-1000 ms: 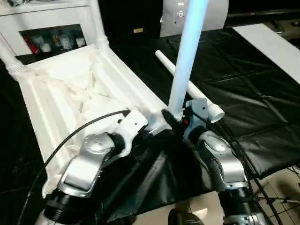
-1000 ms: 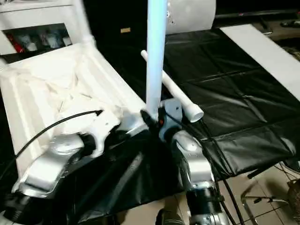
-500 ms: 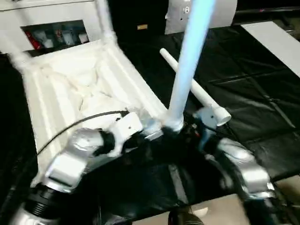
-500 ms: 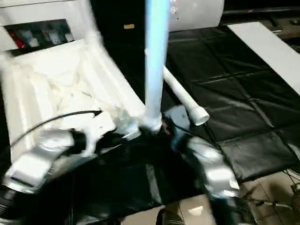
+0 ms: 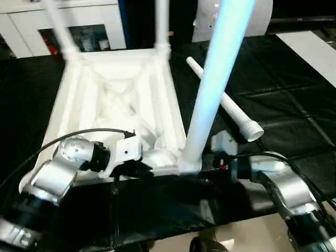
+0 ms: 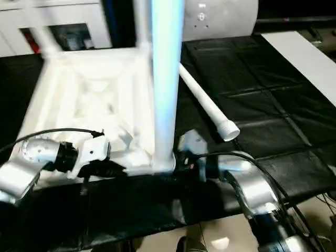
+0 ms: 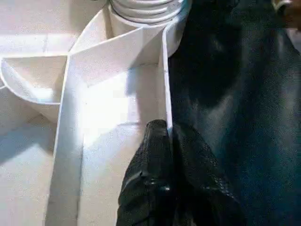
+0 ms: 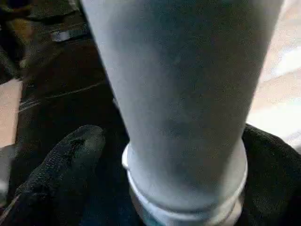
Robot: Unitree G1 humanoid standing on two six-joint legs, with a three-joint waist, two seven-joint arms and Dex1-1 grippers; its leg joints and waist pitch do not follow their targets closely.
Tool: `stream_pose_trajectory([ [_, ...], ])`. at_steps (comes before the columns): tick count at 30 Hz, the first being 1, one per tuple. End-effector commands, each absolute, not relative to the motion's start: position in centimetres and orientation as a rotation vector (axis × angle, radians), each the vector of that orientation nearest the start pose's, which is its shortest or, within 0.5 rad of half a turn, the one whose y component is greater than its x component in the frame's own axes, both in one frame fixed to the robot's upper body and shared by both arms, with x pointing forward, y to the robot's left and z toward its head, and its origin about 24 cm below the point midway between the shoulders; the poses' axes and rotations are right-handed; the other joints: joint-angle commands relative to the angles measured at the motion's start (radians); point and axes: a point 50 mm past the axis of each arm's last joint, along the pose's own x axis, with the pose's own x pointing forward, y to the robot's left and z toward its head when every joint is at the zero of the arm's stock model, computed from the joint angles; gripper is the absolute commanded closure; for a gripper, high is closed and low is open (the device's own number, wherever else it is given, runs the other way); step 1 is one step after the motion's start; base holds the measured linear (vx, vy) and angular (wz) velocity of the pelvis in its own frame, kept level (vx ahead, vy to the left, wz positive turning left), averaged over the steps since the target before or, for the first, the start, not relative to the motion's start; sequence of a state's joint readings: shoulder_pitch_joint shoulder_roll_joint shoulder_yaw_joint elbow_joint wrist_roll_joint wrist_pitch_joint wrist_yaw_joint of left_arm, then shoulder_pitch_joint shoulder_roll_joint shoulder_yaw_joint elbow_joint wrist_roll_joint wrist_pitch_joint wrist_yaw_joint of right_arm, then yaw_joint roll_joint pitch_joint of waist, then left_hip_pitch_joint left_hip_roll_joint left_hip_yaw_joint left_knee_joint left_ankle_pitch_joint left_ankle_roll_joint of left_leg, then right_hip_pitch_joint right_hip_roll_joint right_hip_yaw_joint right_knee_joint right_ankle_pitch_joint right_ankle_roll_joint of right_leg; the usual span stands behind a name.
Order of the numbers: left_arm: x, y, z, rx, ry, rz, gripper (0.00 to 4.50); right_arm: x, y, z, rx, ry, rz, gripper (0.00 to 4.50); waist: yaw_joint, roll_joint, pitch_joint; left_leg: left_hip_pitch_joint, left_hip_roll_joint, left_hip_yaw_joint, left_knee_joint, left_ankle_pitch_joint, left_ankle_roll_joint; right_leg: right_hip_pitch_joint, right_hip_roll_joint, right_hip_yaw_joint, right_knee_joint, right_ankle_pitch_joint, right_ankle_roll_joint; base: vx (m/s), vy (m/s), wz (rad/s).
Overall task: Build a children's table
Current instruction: Rotate leg to tighten
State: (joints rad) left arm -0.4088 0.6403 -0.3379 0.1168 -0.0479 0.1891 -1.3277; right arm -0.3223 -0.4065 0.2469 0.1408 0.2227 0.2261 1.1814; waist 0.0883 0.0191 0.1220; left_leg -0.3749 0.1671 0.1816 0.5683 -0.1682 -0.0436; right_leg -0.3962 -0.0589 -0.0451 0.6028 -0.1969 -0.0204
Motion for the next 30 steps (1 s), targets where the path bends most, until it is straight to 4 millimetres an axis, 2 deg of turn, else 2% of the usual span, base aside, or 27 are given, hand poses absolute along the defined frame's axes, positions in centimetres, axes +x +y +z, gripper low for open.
stream_pose_trajectory([
  [1, 26.5, 16.1, 6.7, 0.62, 0.538, -1.599, 4.5, 26.9, -12.5, 6.5, -0.178, 0.267, 1.441, 0.33, -0.003, 0.001, -0.076, 0.02, 0.067, -0.019, -0.06, -0.179, 0.064, 0.041, -0.089, 0.054, -0.067, -0.179, -0.252, 0.0, 0.0, 0.0],
  [4, 26.7, 16.5, 6.7, 0.648, 0.541, -1.633, 4.5, 26.9, -12.3, 6.6, -0.176, 0.276, 1.498, 0.39, 0.0, -0.003, -0.079, 0.017, 0.065, -0.019, -0.057, -0.168, 0.064, 0.043, -0.089, 0.053, -0.061, -0.165, -0.255, 0.0, 0.0, 0.0],
  [5, 26.8, 16.5, 6.7, 0.651, 0.543, -1.637, 4.5, 26.9, -12.3, 6.7, -0.175, 0.277, 1.505, 0.69, 0.002, -0.001, -0.08, 0.018, 0.066, -0.019, -0.056, -0.163, 0.065, 0.043, -0.089, 0.053, -0.06, -0.158, -0.256, 0.0, 0.0, 0.0],
  [6, 26.9, 16.6, 6.7, 0.654, 0.544, -1.644, 4.5, 26.9, -12.3, 6.7, -0.174, 0.278, 1.513, 0.77, 0.002, -0.002, -0.08, 0.017, 0.066, -0.019, -0.056, -0.161, 0.066, 0.042, -0.089, 0.052, -0.06, -0.155, -0.257, 0.0, 0.0, 0.0],
  [9, 27.0, 16.7, 6.8, 0.68, 0.551, -1.666, 4.5, 27.0, -12.2, 6.6, -0.178, 0.287, 1.543, 0.83, 0.003, -0.004, -0.081, 0.016, 0.066, -0.019, -0.055, -0.162, 0.065, 0.042, -0.089, 0.052, -0.058, -0.151, -0.262, 0.0, 0.0, 0.0],
  [15, 27.2, 16.8, 6.7, 0.695, 0.551, -1.68, 4.5, 27.1, -12.0, 6.5, -0.181, 0.293, 1.558, 1.22, 0.004, -0.005, -0.082, 0.018, 0.067, -0.02, -0.055, -0.173, 0.057, 0.041, -0.089, 0.051, -0.059, -0.174, -0.26, 0.0, 0.0, 0.0],
  [22, 27.1, 17.1, 6.5, 0.675, 0.55, -1.673, 4.5, 26.7, -11.7, 6.1, -0.156, 0.295, 1.569, 1.64, 0.005, -0.007, -0.085, 0.017, 0.067, -0.019, -0.054, -0.167, 0.057, 0.043, -0.088, 0.05, -0.055, -0.143, -0.267, 0.0, 0.0, 0.0],
  [23, 27.0, 17.1, 6.6, 0.65, 0.541, -1.657, 4.5, 26.5, -11.5, 6.0, -0.137, 0.293, 1.563, 1.66, 0.006, -0.003, -0.084, 0.017, 0.067, -0.02, -0.054, -0.17, 0.056, 0.042, -0.089, 0.05, -0.055, -0.147, -0.268, 0.0, 0.0, 0.0],
  [26, 26.8, 16.9, 6.7, 0.6, 0.518, -1.612, 4.5, 26.2, -11.1, 5.8, -0.096, 0.289, 1.532, 1.68, 0.004, -0.002, -0.082, 0.017, 0.069, -0.021, -0.057, -0.182, 0.05, 0.042, -0.089, 0.051, -0.056, -0.149, -0.269, 0.0, 0.0, 0.0],
  [27, 26.7, 16.5, 6.8, 0.547, 0.491, -1.552, 4.5, 26.1, -10.6, 5.4, -0.054, 0.276, 1.46, 1.69, 0.001, 0.002, -0.08, 0.017, 0.07, -0.021, -0.06, -0.193, 0.043, 0.041, -0.089, 0.051, -0.056, -0.159, -0.27, 0.0, 0.0, 0.0],
  [28, 26.7, 16.5, 6.8, 0.547, 0.491, -1.552, 4.5, 26.1, -10.6, 5.4, -0.054, 0.276, 1.46, 1.69, 0.001, 0.002, -0.08, 0.017, 0.07, -0.021, -0.06, -0.193, 0.043, 0.041, -0.089, 0.051, -0.056, -0.159, -0.27, 0.0, 0.0, 0.0],
  [29, 26.6, 16.0, 6.9, 0.516, 0.473, -1.504, 4.5, 26.2, -10.1, 5.1, -0.03, 0.265, 1.393, 1.7, -0.005, 0.001, -0.075, 0.016, 0.07, -0.02, -0.062, -0.217, 0.036, 0.038, -0.087, 0.053, -0.06, -0.185, -0.268, 0.0, 0.0, 0.0],
  [30, 26.4, 14.9, 6.9, 0.447, 0.449, -1.409, 4.5, 26.2, -8.9, 4.4, 0.014, 0.259, 1.273, 1.7, -0.006, 0.003, -0.067, 0.02, 0.069, -0.024, -0.069, -0.278, 0.013, 0.033, -0.09, 0.053, -0.07, -0.287, -0.25, 0.0, 0.0, 0.0],
])
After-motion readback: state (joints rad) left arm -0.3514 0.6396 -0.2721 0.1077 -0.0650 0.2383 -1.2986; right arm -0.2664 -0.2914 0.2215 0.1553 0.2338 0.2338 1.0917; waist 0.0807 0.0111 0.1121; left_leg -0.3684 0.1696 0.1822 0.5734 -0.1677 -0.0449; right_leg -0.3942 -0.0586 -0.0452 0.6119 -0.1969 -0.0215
